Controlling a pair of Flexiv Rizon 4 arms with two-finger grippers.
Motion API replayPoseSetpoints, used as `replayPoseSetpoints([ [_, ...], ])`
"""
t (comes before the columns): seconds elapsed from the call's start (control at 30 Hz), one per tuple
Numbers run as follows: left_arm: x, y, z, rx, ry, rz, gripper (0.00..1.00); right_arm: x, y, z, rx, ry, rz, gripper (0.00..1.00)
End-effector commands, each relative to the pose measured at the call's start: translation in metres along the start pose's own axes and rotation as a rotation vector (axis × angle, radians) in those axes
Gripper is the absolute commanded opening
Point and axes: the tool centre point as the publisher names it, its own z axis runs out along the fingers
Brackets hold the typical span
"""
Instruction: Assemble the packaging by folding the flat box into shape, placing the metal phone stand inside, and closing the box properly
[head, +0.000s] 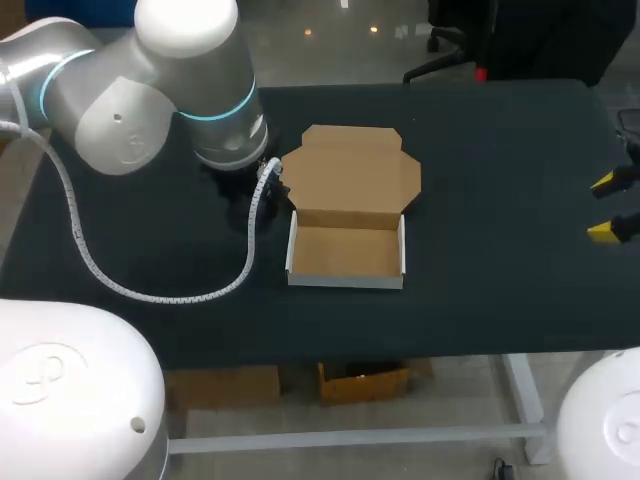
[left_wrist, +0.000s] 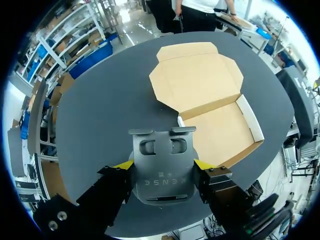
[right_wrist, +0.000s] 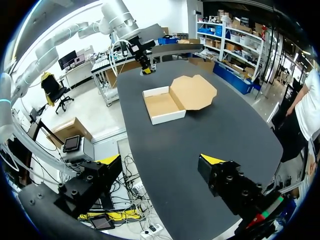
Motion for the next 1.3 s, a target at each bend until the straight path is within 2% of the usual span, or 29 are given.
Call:
replayPoseSetpoints([
  [0.03,0.012,-0.002,0.000,-0.008,0.001,0.013,0.00,0.000,0.000,0.000,-0.002,0.000,-0.001,1.00],
  [0.6,0.055,-0.010,0.004,-0.012,0.063,0.087,0.00,0.000,0.000,0.000,-0.002,0.000,-0.001,1.00],
  [1.3,0.091,-0.042,0.035,0.008,0.092,0.121,0.00,0.000,0.000,0.000,-0.002,0.000,-0.001,1.00],
])
